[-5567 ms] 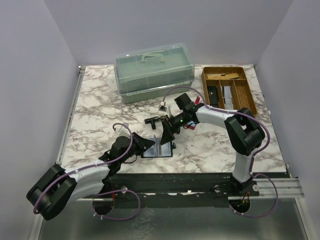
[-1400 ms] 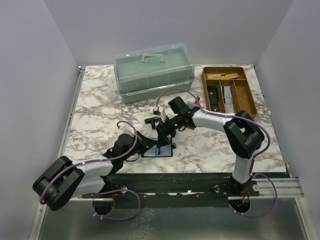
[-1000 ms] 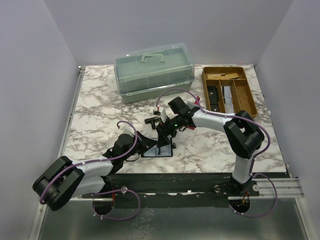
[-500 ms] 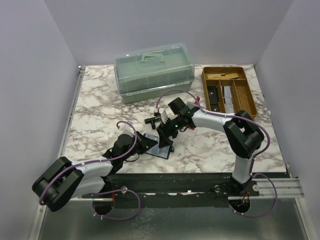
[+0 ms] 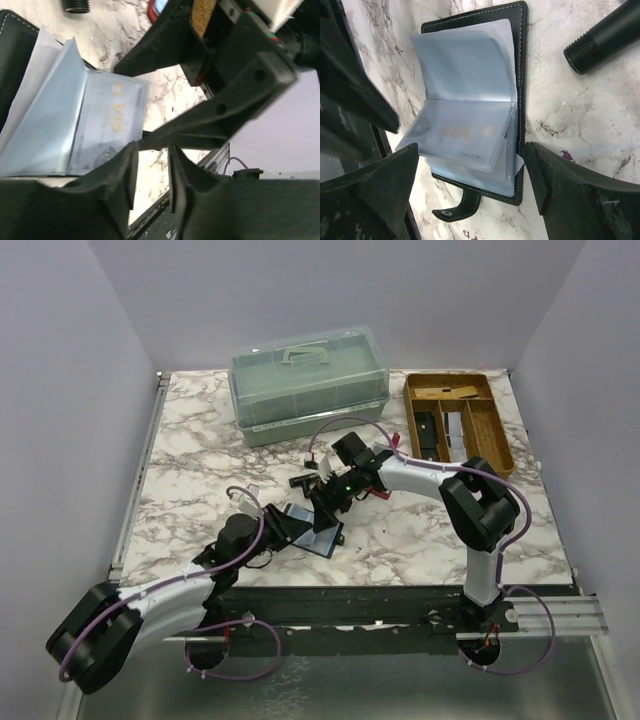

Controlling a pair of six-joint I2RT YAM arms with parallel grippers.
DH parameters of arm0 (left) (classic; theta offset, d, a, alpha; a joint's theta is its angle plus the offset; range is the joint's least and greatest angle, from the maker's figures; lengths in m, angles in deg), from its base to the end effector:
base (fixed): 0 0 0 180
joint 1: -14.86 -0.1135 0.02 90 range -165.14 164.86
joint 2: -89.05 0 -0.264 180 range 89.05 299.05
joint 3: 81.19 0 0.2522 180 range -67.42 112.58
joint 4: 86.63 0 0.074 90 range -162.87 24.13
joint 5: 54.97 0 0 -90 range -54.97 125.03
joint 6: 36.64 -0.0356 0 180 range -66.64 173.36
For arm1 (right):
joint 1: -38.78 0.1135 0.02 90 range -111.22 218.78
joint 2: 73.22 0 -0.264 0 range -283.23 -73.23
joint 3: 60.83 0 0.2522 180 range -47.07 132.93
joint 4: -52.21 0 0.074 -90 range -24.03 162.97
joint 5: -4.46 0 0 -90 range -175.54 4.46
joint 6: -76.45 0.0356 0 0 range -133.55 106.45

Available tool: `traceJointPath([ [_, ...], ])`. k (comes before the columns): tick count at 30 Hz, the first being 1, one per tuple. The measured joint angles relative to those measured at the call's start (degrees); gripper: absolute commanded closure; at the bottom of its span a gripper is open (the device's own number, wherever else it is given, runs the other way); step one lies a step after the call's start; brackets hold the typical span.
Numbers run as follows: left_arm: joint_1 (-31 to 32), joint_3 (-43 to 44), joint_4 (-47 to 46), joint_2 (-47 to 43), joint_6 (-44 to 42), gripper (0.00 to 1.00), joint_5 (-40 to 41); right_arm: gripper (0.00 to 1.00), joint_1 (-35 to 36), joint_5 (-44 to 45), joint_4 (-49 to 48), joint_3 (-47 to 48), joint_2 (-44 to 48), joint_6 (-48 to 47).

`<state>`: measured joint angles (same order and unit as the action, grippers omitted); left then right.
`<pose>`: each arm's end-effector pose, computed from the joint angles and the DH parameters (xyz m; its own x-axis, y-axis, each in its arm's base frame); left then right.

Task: Take the credit cards out of the card holder
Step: Remove the credit card from the card holder.

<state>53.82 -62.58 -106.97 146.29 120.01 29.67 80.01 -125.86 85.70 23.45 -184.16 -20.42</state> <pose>0.1364 -0.1146 0.1437 -0.7348 -0.5814 -0.3494 0.0514 0.4659 -0.8833 0.2782 0.2744 0.1592 -0.5585 -0.6107 -0.5613 -0.8174 0.2902 0.4976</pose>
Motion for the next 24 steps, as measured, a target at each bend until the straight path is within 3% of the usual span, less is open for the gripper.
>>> traceJointPath([
  [4,0.0,-0.02,7.74,-10.8,-3.17,0.39,0.52,0.08,0.04,0.63,0.04,0.48,-0.09,0.44],
  [10,0.0,2.51,23.17,-22.67,-7.41,0.38,2.75,0.08,0.07,1.73,0.04,1.99,-1.38,0.39],
  [18,0.0,4.87,34.21,-15.91,-10.16,0.38,2.78,0.08,0.07,2.62,0.94,7.34,-4.83,0.39],
  [24,0.31,8.04,37.27,-10.88,-13.11,0.39,2.82,0.08,-0.63,2.49,1.25,7.93,-5.01,0.61],
])
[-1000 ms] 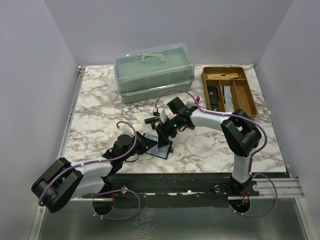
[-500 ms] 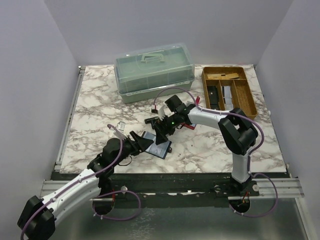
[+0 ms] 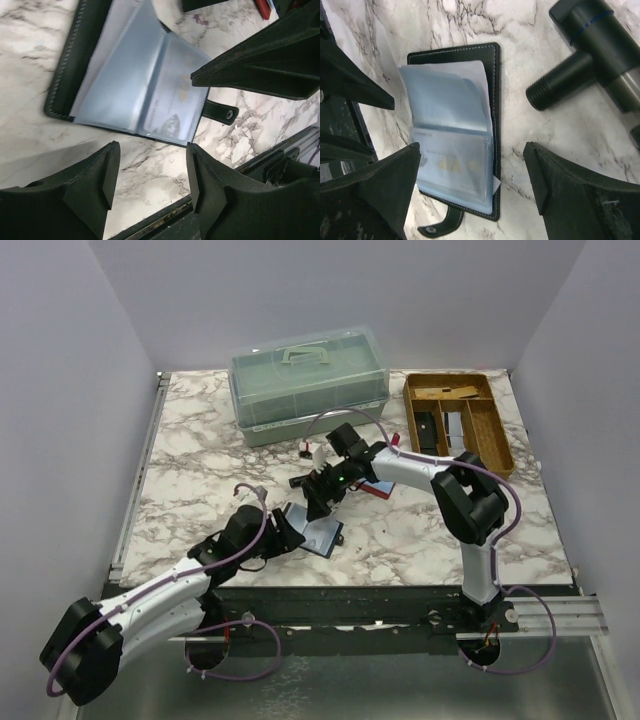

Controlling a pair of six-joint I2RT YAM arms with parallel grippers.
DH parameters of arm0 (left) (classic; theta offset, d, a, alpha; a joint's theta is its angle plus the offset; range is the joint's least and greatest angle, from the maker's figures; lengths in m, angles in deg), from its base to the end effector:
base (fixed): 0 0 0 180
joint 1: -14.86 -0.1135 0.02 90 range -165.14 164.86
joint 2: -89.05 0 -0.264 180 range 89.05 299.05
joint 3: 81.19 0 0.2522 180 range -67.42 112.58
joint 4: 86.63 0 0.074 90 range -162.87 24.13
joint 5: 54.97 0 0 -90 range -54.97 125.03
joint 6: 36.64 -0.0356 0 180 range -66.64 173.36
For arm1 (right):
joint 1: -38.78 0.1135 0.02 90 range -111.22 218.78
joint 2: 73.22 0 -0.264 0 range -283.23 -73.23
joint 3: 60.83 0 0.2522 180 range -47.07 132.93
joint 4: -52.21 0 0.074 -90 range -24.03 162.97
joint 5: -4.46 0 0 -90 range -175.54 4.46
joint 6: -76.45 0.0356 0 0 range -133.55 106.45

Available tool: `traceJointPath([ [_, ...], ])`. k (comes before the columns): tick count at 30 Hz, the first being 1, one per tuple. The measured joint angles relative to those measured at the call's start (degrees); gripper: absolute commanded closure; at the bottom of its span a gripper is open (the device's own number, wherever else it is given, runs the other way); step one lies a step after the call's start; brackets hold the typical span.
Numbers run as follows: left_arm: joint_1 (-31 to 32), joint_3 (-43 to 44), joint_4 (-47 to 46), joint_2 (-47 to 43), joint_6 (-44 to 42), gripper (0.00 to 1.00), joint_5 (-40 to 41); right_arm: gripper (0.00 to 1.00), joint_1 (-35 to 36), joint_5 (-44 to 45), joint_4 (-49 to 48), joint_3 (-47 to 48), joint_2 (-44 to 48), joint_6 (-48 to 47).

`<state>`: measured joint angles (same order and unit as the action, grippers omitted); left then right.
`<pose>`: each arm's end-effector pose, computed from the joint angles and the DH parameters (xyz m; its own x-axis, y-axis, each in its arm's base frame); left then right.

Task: Take the credit cards out of the card holder
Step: Remove the credit card from the card holder.

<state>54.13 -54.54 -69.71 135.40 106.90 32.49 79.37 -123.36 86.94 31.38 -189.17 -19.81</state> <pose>0.1253 -0.1045 0.1542 -0.8052 -0.3795 -0.4557 0.0207 0.7499 -0.6612 0.3046 0.2897 0.1623 -0.5608 -0.5939 -0.5768 -0.8235 0.3284 0.4625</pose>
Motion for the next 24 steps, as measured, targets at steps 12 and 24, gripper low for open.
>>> traceJointPath([
  [12,14.36,18.58,3.5,21.18,-11.37,0.3,11.43,0.07,-11.43,-8.61,0.9,-10.29,15.89,-2.8],
  [24,15.21,27.32,9.44,35.67,-16.09,0.35,19.54,0.07,-12.7,-13.29,0.66,-10.82,17.77,-4.31],
])
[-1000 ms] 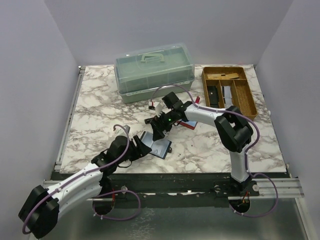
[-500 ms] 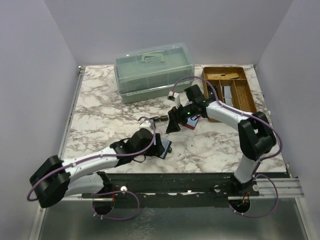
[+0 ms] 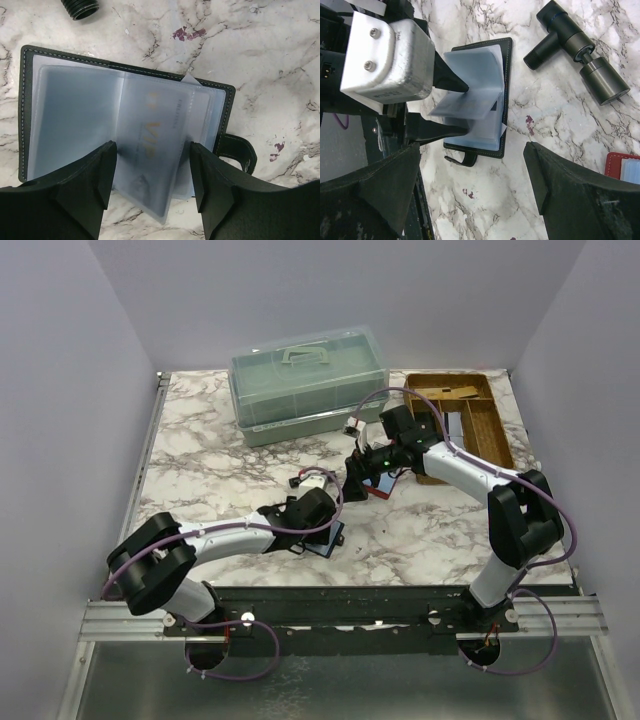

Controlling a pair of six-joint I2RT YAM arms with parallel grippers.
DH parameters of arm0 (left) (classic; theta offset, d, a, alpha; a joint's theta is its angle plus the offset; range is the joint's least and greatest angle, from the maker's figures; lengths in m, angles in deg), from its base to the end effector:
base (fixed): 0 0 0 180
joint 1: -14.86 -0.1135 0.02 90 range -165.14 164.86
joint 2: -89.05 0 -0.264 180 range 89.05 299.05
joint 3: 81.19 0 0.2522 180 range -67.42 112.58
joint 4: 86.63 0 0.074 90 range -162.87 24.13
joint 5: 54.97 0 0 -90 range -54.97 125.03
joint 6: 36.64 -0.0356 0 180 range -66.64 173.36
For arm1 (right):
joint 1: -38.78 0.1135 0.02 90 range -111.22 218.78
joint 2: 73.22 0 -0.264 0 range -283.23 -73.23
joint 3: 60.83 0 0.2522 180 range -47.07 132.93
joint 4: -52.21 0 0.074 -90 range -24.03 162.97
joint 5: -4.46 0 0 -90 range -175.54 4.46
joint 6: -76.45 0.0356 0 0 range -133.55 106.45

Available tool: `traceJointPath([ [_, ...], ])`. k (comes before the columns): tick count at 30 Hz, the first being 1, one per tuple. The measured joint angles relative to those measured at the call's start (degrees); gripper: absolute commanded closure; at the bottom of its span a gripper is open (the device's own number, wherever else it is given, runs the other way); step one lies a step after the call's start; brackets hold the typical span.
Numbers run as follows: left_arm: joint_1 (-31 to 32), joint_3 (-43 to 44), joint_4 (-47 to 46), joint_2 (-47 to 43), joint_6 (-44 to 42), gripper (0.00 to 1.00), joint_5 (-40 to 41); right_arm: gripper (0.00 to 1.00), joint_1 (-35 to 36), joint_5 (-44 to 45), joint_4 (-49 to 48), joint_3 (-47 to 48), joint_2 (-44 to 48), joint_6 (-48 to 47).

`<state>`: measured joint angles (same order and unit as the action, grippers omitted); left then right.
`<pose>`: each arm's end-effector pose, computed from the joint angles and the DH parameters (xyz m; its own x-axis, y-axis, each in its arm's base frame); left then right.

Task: Take the credit cards out of the card holder
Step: Remove the credit card from the card holder.

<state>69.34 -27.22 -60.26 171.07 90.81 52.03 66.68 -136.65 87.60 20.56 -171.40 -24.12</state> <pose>0.1646 -0.2127 0.1685 -0.7883 0.1035 -0.6065 0.2521 0.9535 -0.1650 0.3035 0.1921 0.2259 -0.5550 -0.4242 -0.7156 -0.8315 0.2581 0.4919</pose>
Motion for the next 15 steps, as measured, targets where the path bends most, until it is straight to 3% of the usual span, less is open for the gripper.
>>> traceJointPath([
  [12,-0.02,0.57,-0.15,1.27,-0.44,0.41,-0.5,0.07,0.0,-1.36,0.04,-0.02,0.0,-0.44],
  [15,-0.76,-1.07,-1.7,0.04,0.2,0.51,-1.62,0.07,0.0,-2.27,0.07,-0.15,0.0,-0.48],
])
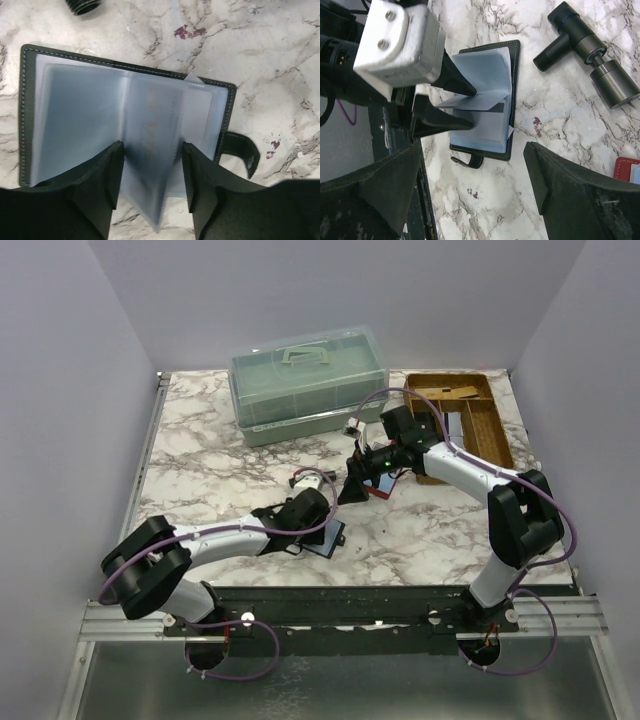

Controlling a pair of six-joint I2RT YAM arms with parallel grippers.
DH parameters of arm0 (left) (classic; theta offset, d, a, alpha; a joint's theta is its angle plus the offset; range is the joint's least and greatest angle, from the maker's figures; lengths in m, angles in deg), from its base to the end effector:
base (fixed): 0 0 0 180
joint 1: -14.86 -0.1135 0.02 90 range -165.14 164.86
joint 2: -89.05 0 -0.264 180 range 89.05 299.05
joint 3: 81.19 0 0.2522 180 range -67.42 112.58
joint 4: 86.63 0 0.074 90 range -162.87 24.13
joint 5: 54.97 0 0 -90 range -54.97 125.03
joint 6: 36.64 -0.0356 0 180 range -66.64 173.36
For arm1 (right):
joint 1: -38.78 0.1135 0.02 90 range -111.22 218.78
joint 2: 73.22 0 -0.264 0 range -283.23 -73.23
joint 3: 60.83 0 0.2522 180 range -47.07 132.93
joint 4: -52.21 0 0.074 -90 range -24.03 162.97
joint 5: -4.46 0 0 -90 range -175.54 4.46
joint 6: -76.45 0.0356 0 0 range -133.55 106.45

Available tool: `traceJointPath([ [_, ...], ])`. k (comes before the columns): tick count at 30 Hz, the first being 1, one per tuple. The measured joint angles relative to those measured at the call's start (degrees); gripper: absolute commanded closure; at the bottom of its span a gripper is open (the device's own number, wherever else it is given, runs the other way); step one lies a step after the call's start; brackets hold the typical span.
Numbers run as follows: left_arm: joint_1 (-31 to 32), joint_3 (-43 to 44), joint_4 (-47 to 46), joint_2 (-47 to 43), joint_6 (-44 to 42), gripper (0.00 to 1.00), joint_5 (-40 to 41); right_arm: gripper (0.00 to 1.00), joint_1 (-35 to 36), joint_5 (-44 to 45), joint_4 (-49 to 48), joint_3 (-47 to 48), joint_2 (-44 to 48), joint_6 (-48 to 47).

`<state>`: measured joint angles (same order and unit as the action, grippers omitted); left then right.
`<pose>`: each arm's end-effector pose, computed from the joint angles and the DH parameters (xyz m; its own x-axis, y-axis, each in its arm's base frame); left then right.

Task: Take the credit cards out of the card holder
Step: Remove the credit card from the card holder.

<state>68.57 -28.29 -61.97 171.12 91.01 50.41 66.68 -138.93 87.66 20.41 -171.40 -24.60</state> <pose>0.1661 -0.2102 0.1646 -0.7964 0.0895 -0.5981 0.2501 0.9492 -0.1910 0.3021 0.1923 0.2259 -0.5507 -0.4209 -0.7208 -0.8330 0.2212 0.5071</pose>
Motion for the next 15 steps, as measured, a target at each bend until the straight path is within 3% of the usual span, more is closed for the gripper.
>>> traceJointPath([
  [3,-2.19,-3.3,-2.67,-2.67,1.4,0.58,-2.8,0.07,0.0,-0.37,0.0,-0.13,0.0,0.0],
  [6,-5.09,-6.54,-5.31,-5.16,3.1,0.74,-5.6,0.08,0.0,-0.68,0.0,-0.17,0.0,0.0],
  [13,-10.54,-12.5,-9.49,-10.25,7.63,0.76,-11.21,0.08,0.02,-1.73,0.02,-0.17,-0.28,-0.13],
  [15,-12.02,-14.64,-11.15,-11.91,9.46,0.7,-12.83,0.08,0.31,-2.01,0.02,-0.17,-0.76,-0.17],
])
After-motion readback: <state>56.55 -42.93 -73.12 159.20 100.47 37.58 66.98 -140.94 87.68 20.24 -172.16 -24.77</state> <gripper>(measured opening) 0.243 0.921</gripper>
